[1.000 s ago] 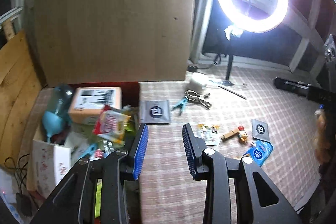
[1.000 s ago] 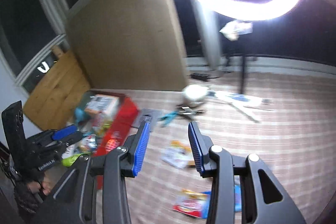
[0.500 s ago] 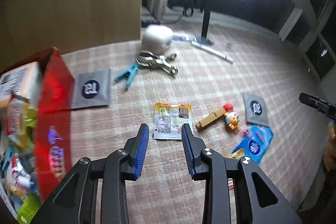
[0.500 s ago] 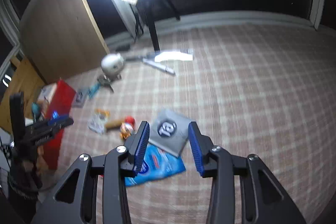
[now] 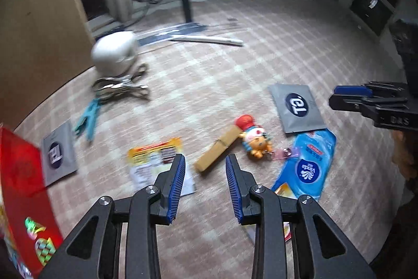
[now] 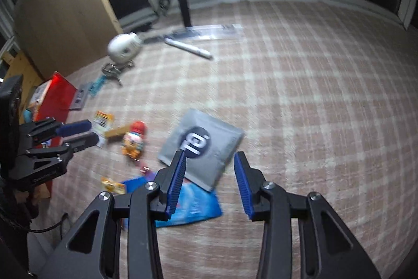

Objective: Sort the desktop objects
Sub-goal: 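Grasp the wooden block with the left tool while the right tool grasps the clown toy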

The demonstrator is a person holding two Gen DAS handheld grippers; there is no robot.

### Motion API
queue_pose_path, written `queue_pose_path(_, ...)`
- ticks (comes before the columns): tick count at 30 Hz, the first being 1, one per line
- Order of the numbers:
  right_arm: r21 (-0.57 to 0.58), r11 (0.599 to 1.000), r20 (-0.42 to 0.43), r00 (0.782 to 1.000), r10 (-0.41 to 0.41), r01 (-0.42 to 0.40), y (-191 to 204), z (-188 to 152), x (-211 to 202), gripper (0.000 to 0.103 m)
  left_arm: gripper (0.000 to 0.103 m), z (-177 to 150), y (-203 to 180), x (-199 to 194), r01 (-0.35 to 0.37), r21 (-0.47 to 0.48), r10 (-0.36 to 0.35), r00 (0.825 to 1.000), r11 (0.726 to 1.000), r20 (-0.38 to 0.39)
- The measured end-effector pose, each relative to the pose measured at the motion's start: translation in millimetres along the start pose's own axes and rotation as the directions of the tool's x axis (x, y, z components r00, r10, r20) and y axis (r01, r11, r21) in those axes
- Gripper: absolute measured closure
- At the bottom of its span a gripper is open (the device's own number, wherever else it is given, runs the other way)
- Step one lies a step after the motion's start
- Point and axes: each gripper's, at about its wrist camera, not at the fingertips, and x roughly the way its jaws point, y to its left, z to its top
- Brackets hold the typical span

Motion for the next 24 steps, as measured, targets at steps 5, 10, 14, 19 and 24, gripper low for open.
queue_pose_path(5, 0.007, 1.0, -0.029, 1.0, 0.001, -0.001, -10.1, 3.6, 11.0, 0.065, 0.074, 3.5, -5.4, 16.3, 0.004, 0.039, -0.003, 0.999, 0.999, -0.032)
queue_pose_path(10, -0.045, 0.996, -0.011, 0.997, 0.078, -0.078, 14.9, 12.3, 5.6, 0.065, 0.076, 7.6, -9.4, 22.2, 0.017, 0.068, -0.014, 0.999, 0.998, -0.046)
queue_pose_path(14, -0.104, 0.986, -0.026, 0.991, 0.132, -0.134, 44.3, 16.6, 10.2, 0.065, 0.087, 6.6, -9.8, 23.5, 0.029, 0.066, -0.025, 0.999, 0.997, -0.048)
queue_pose_path(19, -0.113, 0.98, -0.085, 0.984, 0.156, -0.166, 71.7, 17.9, 36.7, 0.065, 0.09, 4.5, -3.0, 11.3, 0.019, 0.025, -0.019, 0.999, 0.999, -0.033)
queue_pose_path(24, -0.139, 0.976, -0.135, 0.98, 0.147, -0.166, 95.7, 20.4, 63.4, 0.065, 0.09, -8.3, 19.5, -38.5, 0.021, -0.105, -0.017, 0.999, 0.994, 0.048)
